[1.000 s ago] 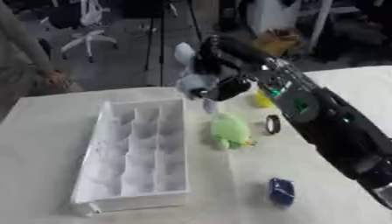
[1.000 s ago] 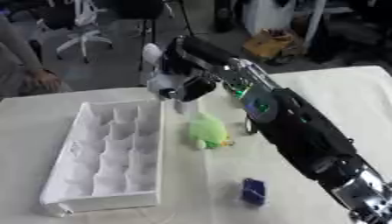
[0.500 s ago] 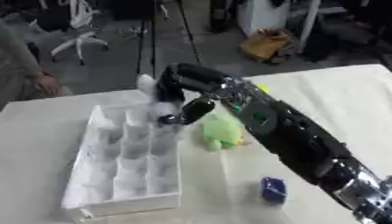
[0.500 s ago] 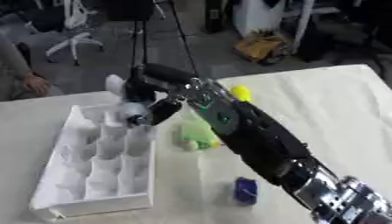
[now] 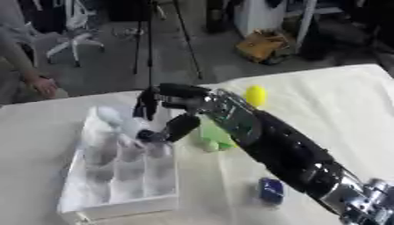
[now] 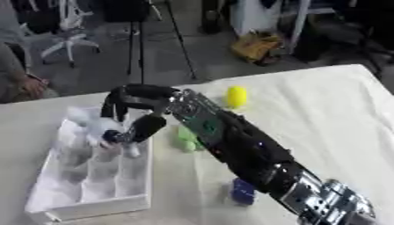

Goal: Pick up objects on the table and place them in the box.

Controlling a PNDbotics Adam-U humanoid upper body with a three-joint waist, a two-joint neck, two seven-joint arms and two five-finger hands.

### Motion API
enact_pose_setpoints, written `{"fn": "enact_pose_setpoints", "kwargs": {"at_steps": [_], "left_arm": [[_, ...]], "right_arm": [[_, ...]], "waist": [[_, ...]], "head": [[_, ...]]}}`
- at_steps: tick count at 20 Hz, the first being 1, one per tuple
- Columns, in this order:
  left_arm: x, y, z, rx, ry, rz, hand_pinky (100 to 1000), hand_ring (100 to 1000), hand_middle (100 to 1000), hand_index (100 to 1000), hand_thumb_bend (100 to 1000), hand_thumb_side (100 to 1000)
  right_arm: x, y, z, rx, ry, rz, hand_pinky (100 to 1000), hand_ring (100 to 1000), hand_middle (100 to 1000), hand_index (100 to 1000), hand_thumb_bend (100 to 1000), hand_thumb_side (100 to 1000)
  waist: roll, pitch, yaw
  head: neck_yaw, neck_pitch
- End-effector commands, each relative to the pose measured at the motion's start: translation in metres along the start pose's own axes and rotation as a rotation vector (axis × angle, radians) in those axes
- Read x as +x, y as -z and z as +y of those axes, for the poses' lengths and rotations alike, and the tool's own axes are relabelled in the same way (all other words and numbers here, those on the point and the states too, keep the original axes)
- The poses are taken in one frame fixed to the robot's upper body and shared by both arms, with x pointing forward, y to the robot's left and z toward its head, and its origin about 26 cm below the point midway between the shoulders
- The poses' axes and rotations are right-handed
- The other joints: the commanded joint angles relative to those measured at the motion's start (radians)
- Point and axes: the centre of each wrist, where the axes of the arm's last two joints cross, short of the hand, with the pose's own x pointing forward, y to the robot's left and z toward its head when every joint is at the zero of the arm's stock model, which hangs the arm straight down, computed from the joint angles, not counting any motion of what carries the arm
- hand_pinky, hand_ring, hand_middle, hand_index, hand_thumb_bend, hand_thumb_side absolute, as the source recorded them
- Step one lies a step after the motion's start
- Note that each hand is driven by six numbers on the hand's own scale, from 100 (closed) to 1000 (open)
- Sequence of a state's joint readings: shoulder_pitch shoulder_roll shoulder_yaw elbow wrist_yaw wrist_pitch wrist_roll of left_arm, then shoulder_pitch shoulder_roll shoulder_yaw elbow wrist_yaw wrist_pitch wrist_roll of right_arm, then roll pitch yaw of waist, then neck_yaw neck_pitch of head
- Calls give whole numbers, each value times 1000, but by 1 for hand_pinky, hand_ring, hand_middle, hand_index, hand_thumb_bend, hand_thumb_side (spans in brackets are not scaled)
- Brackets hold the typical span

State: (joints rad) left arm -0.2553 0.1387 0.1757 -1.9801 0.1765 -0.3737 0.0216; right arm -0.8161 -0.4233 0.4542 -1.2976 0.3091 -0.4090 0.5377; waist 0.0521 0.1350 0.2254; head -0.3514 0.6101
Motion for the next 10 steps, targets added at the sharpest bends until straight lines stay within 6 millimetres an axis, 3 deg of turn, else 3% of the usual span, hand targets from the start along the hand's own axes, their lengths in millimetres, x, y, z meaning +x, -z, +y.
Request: {"fn": "enact_pose_setpoints", "kwargs": {"at_steps": [1,10], "left_arm": [[6,7,-1,-20,-3,-33,955,769,779,764,452,921],[6,7,-1,-20,-4,-36,954,770,780,764,453,920]], "right_arm": [[5,-3,-13,50,-24,-37,955,868,973,1000,290,810],[3,-6,-16,56,-26,-29,957,869,975,1000,287,811]], "waist": [[-3,-34,-2],[-1,-35,-6]], "head": [[4,-13],[9,-11]]}}
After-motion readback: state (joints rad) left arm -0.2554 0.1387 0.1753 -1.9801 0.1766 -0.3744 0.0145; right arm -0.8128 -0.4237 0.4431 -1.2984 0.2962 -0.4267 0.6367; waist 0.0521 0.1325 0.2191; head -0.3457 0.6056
